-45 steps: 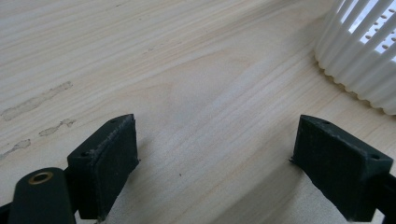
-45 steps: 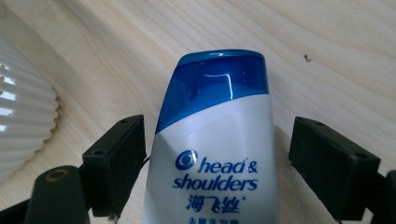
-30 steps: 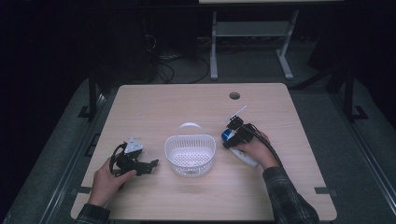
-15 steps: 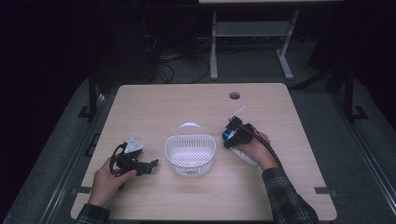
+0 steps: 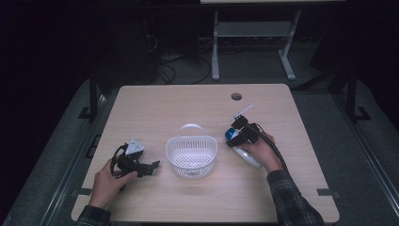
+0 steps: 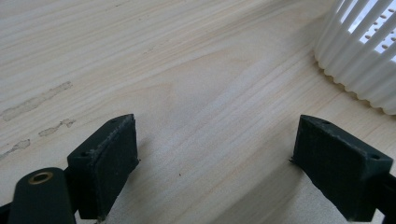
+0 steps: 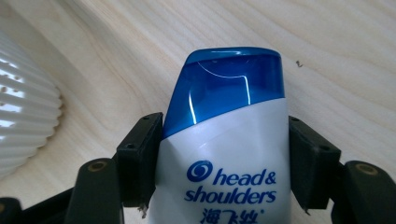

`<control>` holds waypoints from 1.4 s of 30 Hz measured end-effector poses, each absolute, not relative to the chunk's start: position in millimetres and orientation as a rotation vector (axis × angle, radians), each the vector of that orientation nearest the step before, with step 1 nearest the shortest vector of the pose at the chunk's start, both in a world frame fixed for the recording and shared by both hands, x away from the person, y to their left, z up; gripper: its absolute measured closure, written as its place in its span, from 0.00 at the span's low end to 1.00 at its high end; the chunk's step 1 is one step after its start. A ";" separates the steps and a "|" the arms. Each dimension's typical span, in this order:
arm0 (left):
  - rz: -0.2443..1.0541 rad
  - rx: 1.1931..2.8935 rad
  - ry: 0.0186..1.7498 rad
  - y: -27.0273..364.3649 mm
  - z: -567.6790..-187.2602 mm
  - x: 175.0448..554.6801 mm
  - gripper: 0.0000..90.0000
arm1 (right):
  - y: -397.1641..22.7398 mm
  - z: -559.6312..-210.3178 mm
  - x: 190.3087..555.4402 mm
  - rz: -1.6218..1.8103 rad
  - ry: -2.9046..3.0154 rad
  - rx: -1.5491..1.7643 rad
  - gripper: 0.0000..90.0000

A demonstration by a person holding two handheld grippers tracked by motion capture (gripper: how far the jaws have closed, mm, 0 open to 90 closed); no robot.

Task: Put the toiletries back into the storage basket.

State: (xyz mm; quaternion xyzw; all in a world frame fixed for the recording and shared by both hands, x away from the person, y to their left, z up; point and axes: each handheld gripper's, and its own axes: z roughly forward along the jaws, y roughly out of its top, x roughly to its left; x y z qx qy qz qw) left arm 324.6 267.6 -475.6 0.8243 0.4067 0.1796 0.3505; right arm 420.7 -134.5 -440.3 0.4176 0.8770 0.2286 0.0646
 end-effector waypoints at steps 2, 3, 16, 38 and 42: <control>0.465 2.134 1.053 267.6 -475.6 324.6 0.14 | -135.4 -438.0 419.4 0.700 2.642 1.261 0.39; 0.465 2.135 1.053 267.6 -475.6 324.7 0.14 | -137.5 -433.9 417.5 0.721 2.632 1.257 0.39; 0.465 2.136 1.053 267.6 -475.5 324.7 0.14 | -154.2 -411.6 404.4 0.854 2.565 1.259 0.39; 0.467 2.122 1.056 267.2 -476.0 324.8 0.14 | -193.6 -379.4 369.2 1.206 2.387 1.248 0.40; 0.471 2.120 1.066 267.4 -476.0 325.2 0.14 | -202.0 -371.5 363.7 1.255 2.341 1.219 0.40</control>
